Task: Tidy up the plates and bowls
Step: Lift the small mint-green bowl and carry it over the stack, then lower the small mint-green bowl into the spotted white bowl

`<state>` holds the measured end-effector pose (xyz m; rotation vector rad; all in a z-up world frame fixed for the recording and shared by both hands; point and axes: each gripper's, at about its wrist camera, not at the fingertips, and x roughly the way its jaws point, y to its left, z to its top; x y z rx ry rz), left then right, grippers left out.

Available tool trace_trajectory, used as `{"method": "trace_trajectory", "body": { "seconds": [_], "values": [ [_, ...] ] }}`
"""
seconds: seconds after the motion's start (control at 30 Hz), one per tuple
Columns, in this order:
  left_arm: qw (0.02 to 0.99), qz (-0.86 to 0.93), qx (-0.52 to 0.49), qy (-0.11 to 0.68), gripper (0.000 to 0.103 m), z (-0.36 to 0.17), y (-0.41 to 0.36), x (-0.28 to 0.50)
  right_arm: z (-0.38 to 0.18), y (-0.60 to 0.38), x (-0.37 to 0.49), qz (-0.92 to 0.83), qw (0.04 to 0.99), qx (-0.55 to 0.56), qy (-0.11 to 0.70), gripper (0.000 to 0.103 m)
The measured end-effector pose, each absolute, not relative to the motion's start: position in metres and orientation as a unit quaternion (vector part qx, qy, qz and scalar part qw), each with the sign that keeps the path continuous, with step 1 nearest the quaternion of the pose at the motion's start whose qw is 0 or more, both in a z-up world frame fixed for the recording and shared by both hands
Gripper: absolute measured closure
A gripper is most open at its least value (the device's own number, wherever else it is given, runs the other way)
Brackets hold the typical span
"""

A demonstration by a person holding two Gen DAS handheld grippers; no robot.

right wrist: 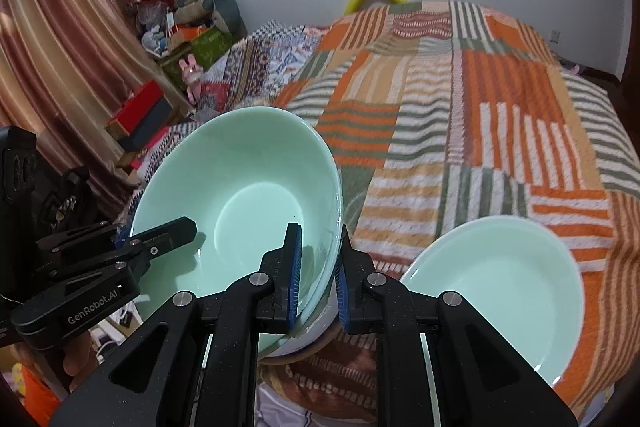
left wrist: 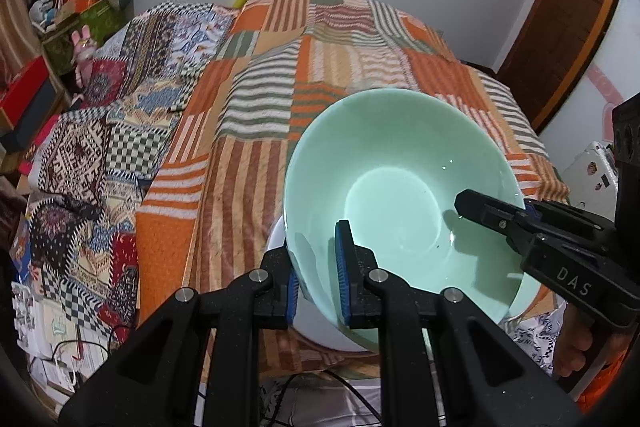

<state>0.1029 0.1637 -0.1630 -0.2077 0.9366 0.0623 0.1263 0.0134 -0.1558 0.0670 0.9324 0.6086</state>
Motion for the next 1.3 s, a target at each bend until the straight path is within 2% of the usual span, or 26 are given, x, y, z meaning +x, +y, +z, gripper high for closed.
{"method": "trace_trajectory", "body": {
  "seconds": [0.47,0.83,1.3],
  "values": [
    [0.854,0.033,-0.136,0.501,0.087,-0.218,0.176,0.098,-0.190,0.028,0.121,0.285,0.825,0.011,0.487,0.089],
    [0.867,0.070,-0.056,0.490,0.087,-0.218,0.163,0.101,-0.199,0.033,0.123,0.287,0.820,-0.012,0.495,0.089],
    [0.859,0.076,-0.069,0.502,0.087,-0.228,0.173,0.104,-0.201,0.044,0.122,0.286,0.823,-0.052,0.488,0.086]
  ]
}}
